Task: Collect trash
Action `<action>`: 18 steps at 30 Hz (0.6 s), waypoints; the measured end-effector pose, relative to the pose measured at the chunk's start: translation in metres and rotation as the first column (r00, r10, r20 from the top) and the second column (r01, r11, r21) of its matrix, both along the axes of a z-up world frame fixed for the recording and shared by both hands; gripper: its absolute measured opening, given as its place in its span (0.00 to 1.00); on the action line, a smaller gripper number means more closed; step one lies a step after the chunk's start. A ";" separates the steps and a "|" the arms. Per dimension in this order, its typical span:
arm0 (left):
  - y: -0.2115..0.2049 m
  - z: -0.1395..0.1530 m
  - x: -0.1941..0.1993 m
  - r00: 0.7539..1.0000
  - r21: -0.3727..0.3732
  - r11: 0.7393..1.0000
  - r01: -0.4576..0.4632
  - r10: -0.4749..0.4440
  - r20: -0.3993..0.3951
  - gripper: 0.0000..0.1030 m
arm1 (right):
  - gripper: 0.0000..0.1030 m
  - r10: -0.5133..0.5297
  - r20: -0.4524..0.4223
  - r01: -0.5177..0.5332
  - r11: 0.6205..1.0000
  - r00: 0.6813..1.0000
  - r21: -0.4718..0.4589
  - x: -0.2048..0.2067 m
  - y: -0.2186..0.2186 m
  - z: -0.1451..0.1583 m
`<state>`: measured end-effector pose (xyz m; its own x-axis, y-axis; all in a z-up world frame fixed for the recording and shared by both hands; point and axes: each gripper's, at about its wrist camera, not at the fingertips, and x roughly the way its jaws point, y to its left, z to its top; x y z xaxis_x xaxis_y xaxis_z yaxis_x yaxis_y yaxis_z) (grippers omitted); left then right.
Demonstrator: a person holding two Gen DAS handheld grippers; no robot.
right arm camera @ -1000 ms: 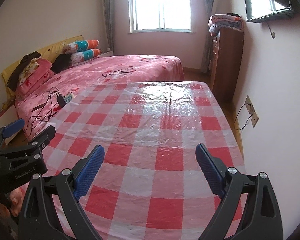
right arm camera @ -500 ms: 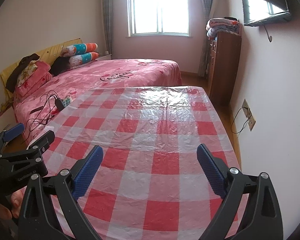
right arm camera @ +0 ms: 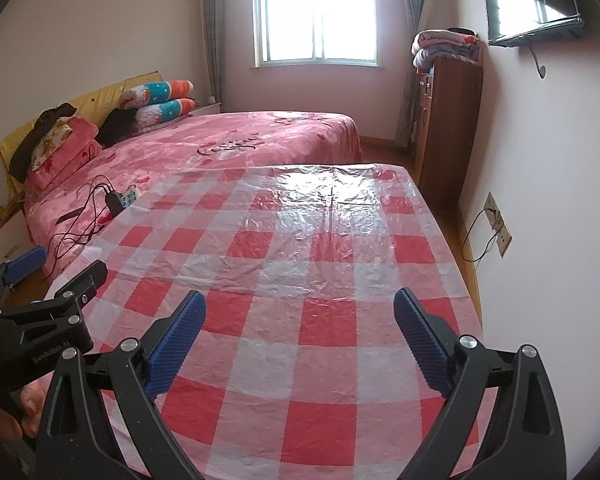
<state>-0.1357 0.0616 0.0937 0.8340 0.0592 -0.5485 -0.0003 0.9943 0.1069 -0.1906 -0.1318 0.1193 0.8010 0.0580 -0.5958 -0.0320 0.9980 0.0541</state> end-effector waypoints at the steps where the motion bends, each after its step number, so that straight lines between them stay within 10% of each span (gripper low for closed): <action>1: -0.001 -0.001 0.001 1.000 0.000 1.000 0.000 0.000 -0.001 0.95 | 0.91 0.001 -0.004 -0.001 1.000 1.000 0.001 0.001 0.000 -0.001; 18: -0.013 -0.021 0.026 0.999 0.012 1.000 -0.005 0.005 -0.043 0.95 | 0.91 0.001 -0.051 -0.001 1.000 0.999 0.005 0.028 -0.005 -0.027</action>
